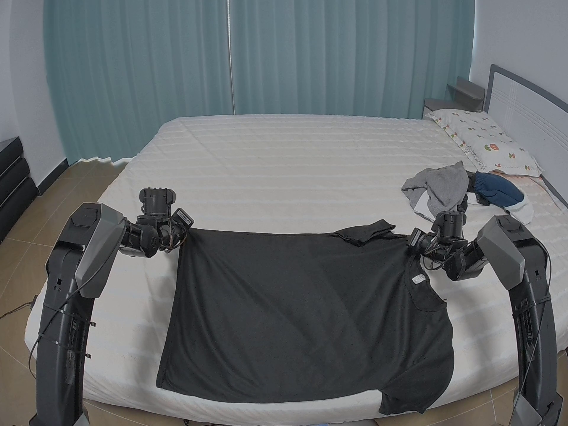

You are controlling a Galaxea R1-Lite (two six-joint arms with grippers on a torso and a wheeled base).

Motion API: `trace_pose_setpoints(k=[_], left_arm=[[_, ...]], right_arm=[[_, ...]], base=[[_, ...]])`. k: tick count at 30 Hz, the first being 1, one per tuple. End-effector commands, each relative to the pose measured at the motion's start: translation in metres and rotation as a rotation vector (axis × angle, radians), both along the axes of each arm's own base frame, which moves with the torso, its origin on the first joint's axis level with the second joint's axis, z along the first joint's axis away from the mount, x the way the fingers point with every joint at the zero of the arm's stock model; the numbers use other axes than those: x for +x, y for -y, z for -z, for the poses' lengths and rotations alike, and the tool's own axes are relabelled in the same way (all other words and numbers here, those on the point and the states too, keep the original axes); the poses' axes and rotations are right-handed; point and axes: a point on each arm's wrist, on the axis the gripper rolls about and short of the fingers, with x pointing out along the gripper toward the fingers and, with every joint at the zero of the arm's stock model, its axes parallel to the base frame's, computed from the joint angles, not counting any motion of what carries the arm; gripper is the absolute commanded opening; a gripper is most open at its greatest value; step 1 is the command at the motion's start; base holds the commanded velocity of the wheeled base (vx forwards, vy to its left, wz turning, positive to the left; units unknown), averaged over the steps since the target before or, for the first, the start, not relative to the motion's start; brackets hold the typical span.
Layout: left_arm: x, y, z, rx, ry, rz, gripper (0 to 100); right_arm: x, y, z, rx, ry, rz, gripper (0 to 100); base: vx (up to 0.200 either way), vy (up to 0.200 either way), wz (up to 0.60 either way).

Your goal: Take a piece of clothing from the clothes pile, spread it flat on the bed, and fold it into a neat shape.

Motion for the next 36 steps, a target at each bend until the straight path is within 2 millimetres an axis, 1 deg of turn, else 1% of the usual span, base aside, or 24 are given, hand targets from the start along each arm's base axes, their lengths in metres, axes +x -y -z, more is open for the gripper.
trace_pose_setpoints(k=[1, 5, 11, 16, 20, 23, 28, 31, 36], left_arm=[[0.005, -0.001, 0.0, -0.001, 0.029, -0.004, 0], [0.009, -0.002, 0.0, -0.002, 0.053, -0.006, 0], [0.009, -0.007, 0.001, 0.0, 0.052, -0.016, 0], [0.01, -0.008, 0.008, 0.022, 0.043, -0.005, 0], [0.012, -0.008, 0.012, 0.028, 0.046, -0.004, 0], [0.014, -0.008, 0.014, 0.028, 0.049, -0.004, 0], [0.014, -0.006, 0.016, 0.03, 0.049, 0.001, 0], [0.015, -0.006, 0.017, 0.031, 0.05, 0.003, 0], [0.016, -0.006, 0.017, 0.037, 0.05, 0.004, 0]], right_arm=[[0.006, 0.005, -0.012, -0.004, 0.045, 0.017, 0], [0.014, 0.005, -0.02, -0.024, 0.089, 0.068, 0], [0.021, 0.0, -0.028, -0.024, 0.132, 0.066, 0], [0.028, -0.003, -0.029, -0.025, 0.168, 0.071, 0], [0.035, -0.003, -0.026, -0.034, 0.188, 0.094, 0], [0.039, -0.005, -0.028, -0.032, 0.214, 0.093, 0], [0.04, -0.006, -0.011, -0.036, 0.194, 0.09, 0], [0.04, -0.005, -0.005, -0.037, 0.185, 0.092, 0], [0.039, -0.006, -0.003, -0.041, 0.182, 0.089, 0]], base=[[0.0, 0.0, 0.0], [0.0, 0.0, 0.0], [0.0, 0.0, 0.0], [0.0, 0.0, 0.0], [0.0, 0.0, 0.0], [0.0, 0.0, 0.0], [0.0, 0.0, 0.0], [0.0, 0.0, 0.0], [0.0, 0.0, 0.0]])
